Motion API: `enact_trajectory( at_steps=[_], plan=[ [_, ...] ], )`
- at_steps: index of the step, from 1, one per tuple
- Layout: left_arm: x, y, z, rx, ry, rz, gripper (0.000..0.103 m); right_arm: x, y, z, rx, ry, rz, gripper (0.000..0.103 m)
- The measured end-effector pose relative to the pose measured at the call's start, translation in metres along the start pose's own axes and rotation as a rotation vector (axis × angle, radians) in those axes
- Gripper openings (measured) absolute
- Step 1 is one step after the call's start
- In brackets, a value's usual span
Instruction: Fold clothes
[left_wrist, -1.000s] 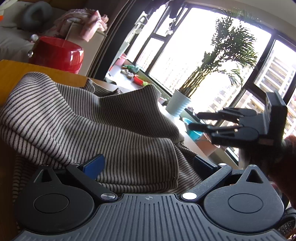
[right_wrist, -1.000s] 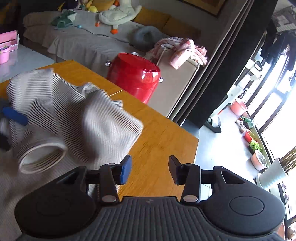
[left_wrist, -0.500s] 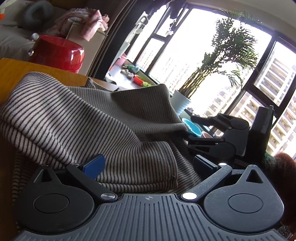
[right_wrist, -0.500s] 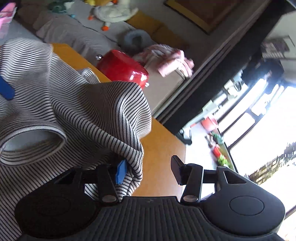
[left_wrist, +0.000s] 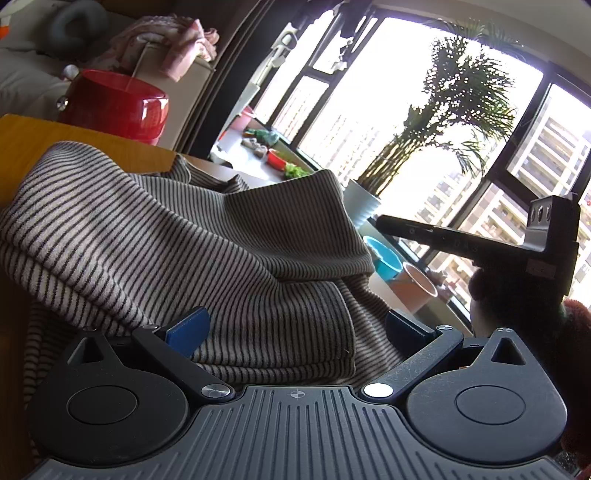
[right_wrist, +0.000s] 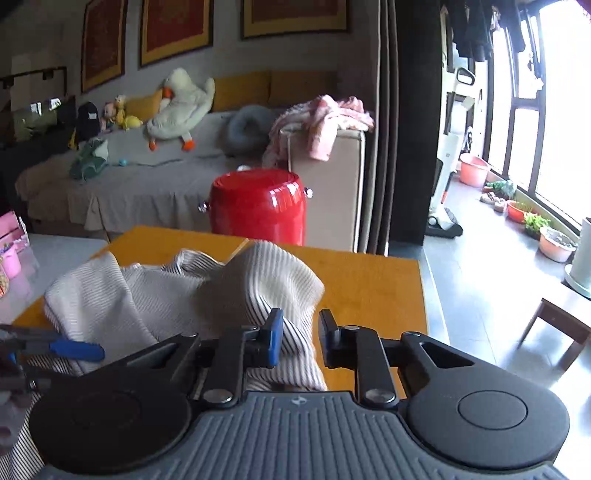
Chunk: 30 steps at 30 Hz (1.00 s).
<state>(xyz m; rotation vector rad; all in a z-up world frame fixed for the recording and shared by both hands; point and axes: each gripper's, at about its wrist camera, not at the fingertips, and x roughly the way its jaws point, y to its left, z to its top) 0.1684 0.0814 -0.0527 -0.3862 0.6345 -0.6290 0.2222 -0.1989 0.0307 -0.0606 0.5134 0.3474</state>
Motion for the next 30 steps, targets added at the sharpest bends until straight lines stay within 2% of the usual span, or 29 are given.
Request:
enact_trajectory(
  at_steps=[2,6,8,10,12,14,17,20,23,26,30],
  plan=[
    [0.001,0.002,0.001,-0.002,0.0,-0.002,0.103,0.016,0.012,0.006,-0.021,0.006,0.047,0.02],
    [0.0,0.002,0.002,-0.005,-0.001,-0.006,0.103,0.057,0.028,-0.002,-0.069,0.093,0.004,0.021],
    [0.0,0.003,0.002,-0.005,-0.001,-0.007,0.103,0.077,0.021,-0.011,-0.038,0.162,-0.036,0.021],
    [0.0,0.004,0.002,-0.007,-0.001,-0.009,0.103,0.079,0.015,-0.014,-0.011,0.17,-0.044,0.021],
    [0.0,0.004,0.002,-0.006,-0.001,-0.009,0.103,0.071,0.018,-0.01,-0.002,0.18,-0.061,0.022],
    [-0.002,0.003,0.002,-0.005,-0.007,-0.009,0.103,0.058,0.025,-0.005,-0.015,0.183,-0.059,0.03],
    [-0.004,0.003,0.002,-0.004,-0.017,-0.006,0.103,0.035,0.029,-0.001,0.042,0.193,0.018,0.041],
    [-0.009,0.001,0.002,-0.005,-0.05,0.016,0.103,0.024,0.025,-0.001,0.186,0.234,0.089,0.042],
    [-0.02,0.001,0.003,-0.015,-0.125,0.044,0.103,0.02,0.019,-0.01,0.331,0.277,0.127,0.042],
    [-0.033,0.008,0.006,-0.062,-0.206,0.074,0.103,0.016,0.026,-0.018,0.352,0.289,0.117,0.042],
    [-0.041,0.02,0.01,-0.147,-0.242,0.086,0.103,0.017,0.044,-0.025,0.373,0.3,0.163,0.045]
  ],
)
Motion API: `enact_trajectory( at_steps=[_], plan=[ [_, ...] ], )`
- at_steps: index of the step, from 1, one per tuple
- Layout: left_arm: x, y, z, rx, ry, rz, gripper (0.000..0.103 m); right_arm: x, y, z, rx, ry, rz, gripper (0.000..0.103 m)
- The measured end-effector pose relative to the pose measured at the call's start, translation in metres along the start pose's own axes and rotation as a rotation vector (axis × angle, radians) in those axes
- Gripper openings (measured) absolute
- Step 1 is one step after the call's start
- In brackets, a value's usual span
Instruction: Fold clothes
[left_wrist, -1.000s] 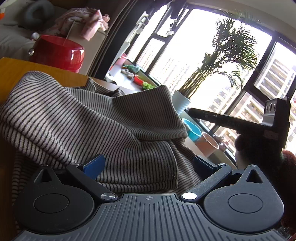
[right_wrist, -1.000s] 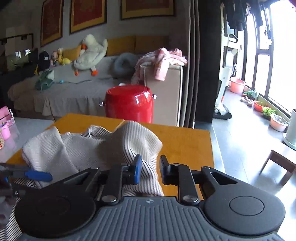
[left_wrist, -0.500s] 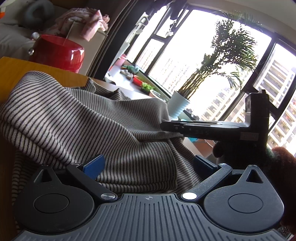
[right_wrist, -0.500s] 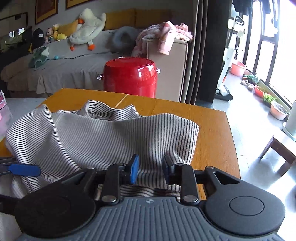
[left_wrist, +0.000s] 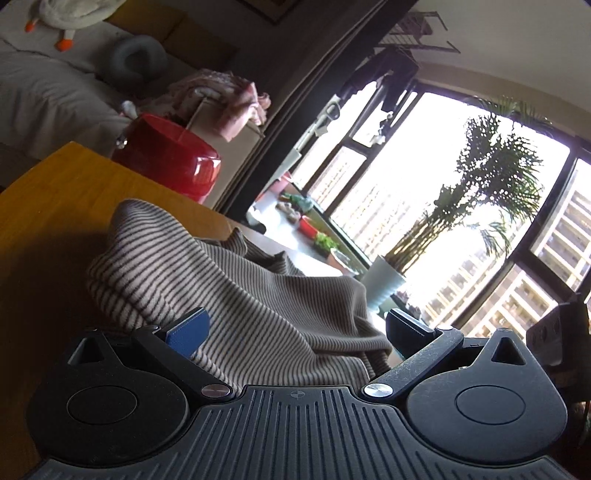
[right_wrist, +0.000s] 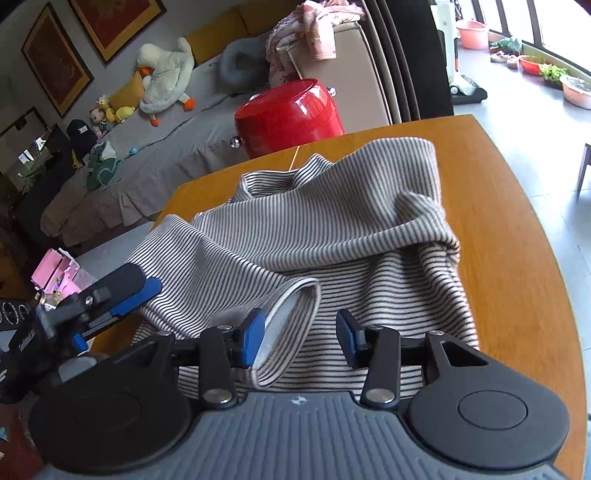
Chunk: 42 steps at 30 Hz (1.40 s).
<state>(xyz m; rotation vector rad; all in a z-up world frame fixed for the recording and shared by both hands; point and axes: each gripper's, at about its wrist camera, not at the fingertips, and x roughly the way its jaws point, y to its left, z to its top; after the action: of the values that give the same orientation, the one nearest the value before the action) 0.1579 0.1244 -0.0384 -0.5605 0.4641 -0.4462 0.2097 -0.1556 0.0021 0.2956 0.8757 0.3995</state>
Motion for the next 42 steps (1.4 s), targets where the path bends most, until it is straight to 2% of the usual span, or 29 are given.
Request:
enact_trajectory(
  at_steps=[5,11,13,15,17,22,27,31,38,42],
  plan=[
    [-0.007,0.008,0.006,-0.04,-0.034,0.018,0.103,0.021,0.029,-0.005,-0.013,-0.015,0.049,0.048],
    [-0.017,0.014,0.013,-0.087,-0.071,0.017,0.103,0.047,0.067,-0.012,-0.217,-0.027,-0.011,0.048],
    [-0.02,0.016,0.014,-0.108,-0.08,0.007,0.103,0.051,0.072,-0.013,-0.244,-0.025,-0.023,0.048],
    [-0.023,0.018,0.016,-0.128,-0.088,-0.008,0.103,0.053,0.075,-0.014,-0.283,-0.034,-0.042,0.04],
    [-0.026,0.019,0.017,-0.145,-0.102,-0.029,0.103,0.052,0.074,-0.013,-0.296,-0.038,-0.063,0.012],
    [-0.031,0.02,0.019,-0.162,-0.132,-0.043,0.103,0.037,0.071,-0.004,-0.3,-0.072,-0.067,0.005],
    [-0.033,0.022,0.02,-0.181,-0.16,-0.044,0.103,0.009,0.091,0.024,-0.397,-0.183,-0.073,0.004],
    [-0.036,0.022,0.021,-0.178,-0.178,-0.034,0.103,-0.009,0.101,0.055,-0.46,-0.27,-0.122,0.004],
    [-0.037,0.024,0.022,-0.18,-0.194,0.014,0.103,-0.03,0.091,0.096,-0.44,-0.334,-0.188,0.004],
    [-0.039,0.027,0.023,-0.188,-0.205,0.039,0.103,-0.036,0.084,0.107,-0.435,-0.36,-0.215,0.004]
  ],
)
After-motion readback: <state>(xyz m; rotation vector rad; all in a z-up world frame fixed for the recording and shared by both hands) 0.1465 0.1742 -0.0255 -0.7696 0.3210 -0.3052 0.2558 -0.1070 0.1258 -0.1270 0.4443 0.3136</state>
